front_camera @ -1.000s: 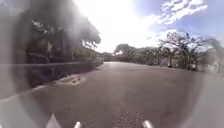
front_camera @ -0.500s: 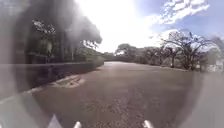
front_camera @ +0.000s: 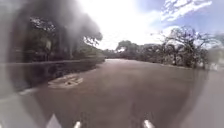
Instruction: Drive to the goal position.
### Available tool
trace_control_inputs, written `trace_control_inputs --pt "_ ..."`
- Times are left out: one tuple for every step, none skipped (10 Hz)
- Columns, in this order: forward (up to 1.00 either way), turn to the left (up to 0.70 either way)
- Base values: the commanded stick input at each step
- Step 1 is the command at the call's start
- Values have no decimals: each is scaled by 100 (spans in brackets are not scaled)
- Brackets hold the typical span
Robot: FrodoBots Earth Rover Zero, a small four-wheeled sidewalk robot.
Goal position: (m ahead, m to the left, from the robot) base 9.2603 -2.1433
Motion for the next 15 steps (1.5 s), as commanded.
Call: trace_control_inputs --pt "50 0" --pt "50 0" --pt "50 0" --pt "50 0" --pt "50 0" --pt "50 0" --pt "50 0" --pt "50 0" --pt "50 0" --pt "50 0" --pt "50 0" --pt "50 -2" --pt "50 -20" --pt "50 -38" --pt "50 -50"
